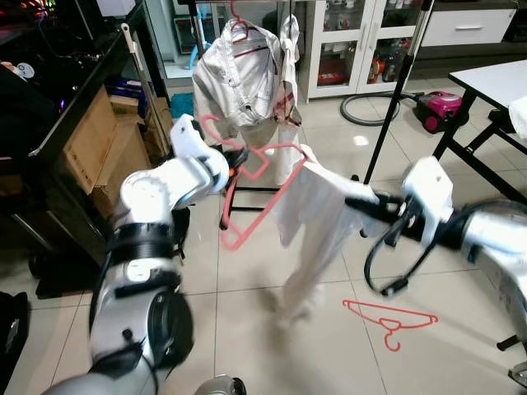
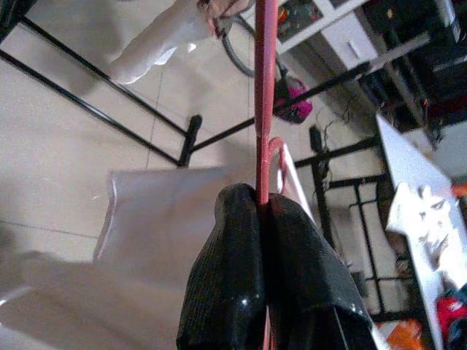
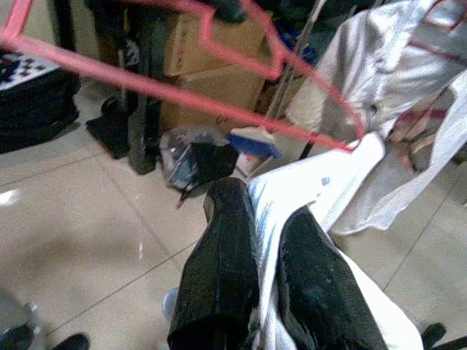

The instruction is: Hang hanger

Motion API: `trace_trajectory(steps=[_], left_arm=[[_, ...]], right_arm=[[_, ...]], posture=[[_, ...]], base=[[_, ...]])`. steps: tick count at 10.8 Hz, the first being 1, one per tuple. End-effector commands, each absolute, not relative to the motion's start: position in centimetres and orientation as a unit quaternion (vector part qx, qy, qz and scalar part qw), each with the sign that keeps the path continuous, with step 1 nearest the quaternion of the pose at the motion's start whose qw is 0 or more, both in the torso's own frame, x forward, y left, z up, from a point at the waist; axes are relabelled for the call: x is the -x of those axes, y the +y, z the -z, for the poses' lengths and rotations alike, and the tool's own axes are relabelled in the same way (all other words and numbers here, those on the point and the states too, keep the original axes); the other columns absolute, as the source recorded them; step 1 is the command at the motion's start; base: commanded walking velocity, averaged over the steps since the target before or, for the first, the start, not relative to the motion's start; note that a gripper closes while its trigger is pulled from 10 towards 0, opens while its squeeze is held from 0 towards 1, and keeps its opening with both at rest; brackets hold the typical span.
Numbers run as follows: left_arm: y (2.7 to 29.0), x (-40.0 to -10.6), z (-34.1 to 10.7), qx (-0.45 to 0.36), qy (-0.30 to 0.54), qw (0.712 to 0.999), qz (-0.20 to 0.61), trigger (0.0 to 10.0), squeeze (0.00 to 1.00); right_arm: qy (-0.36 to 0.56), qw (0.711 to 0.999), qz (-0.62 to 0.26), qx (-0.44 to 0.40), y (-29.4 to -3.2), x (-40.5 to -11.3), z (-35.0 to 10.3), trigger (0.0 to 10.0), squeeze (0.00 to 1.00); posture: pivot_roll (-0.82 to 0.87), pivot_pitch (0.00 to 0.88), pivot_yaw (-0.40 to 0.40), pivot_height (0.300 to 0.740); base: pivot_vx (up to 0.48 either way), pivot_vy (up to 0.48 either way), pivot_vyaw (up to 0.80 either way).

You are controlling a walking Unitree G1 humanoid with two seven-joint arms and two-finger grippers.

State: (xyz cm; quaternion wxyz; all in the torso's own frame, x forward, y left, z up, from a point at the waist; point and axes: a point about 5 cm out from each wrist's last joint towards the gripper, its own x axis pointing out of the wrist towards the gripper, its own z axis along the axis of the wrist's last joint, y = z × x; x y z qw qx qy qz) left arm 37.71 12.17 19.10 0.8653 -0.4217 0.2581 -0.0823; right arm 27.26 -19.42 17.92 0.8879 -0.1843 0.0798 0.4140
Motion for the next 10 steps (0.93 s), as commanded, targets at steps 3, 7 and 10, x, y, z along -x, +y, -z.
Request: trace_trajectory(steps=[3,7,10], left_arm=[[12.8,-38.7,-20.2,0.451,0.231,0.861,0.041,10.0,0.0],[12.4,-38.9,-20.3,0.455,0.234,0.858,0.043,10.0,0.0],[14.0,-39.2,-19.9,0.448,0.22,0.866,-0.01,10.0,0.0]], right_arm=[[0.066,0.857,-0.447,0.248,-17.6,-26.1,-17.3,10.0,0.0],[0.052,0.825,-0.412,0.384,-15.9,-26.4,-13.6,10.0,0.0],[0.07,0.773,-0.496,0.39,-14.6,-23.8,-12.5,10.0,0.0]], posture=[[-0.13,0.0,0.096,0.74],[-0.13,0.0,0.089,0.74],[-0.12,0.0,0.088,0.74]], base=[[0.0,0.0,0.0],[0.0,0.0,0.0],[0.0,0.0,0.0]])
